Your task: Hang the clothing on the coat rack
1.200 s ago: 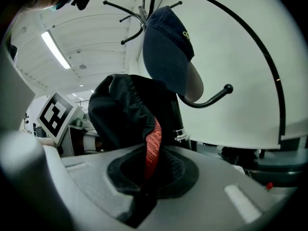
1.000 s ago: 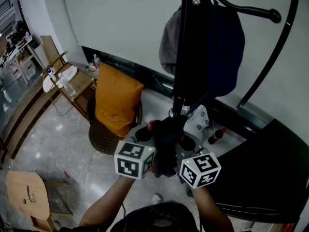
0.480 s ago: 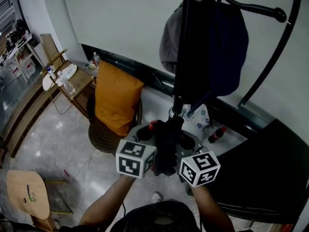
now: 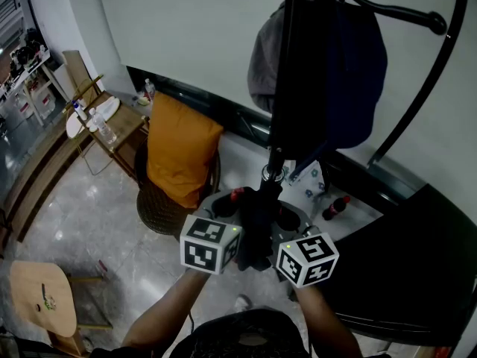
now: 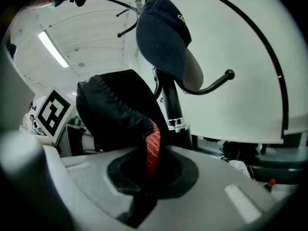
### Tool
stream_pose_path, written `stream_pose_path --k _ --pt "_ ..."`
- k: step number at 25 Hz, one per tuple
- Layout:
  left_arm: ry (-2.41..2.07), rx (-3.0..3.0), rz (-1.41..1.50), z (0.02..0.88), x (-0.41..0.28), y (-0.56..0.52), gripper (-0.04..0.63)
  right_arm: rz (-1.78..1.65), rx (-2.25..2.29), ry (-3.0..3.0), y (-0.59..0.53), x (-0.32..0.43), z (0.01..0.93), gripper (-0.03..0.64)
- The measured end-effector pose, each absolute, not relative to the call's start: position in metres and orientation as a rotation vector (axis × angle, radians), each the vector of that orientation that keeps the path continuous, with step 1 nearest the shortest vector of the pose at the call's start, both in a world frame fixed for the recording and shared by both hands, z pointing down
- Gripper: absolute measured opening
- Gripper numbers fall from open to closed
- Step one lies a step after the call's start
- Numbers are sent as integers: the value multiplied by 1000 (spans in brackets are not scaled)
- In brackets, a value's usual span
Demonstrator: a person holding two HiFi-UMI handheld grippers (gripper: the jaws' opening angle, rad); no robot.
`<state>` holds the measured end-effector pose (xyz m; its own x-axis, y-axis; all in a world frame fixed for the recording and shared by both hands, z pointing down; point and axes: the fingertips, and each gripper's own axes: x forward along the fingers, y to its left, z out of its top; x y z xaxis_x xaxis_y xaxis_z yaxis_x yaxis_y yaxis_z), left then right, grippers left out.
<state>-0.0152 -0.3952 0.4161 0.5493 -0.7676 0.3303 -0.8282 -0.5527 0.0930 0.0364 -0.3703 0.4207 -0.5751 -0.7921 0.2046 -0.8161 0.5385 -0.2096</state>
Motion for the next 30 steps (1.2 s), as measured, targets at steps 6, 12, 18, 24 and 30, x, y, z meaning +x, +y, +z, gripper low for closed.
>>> stream_pose_path --k 6,12,18,24,30 --pt "-1325 2547 379 421 -14 -393 34 444 1398 -2673 -369 35 426 26" --pt "-1320 2539 394 428 -18 -387 35 467 1398 -2666 -364 31 432 26" --pt "-1305 2542 418 434 -19 -379 35 469 1412 -2654 -358 30 438 26" --pt "-1290 2549 422 440 -18 -373 35 458 1426 -2632 -352 30 442 26" --pt "-1273 2546 435 446 -17 -364 35 453 1453 -2608 -345 32 446 26"
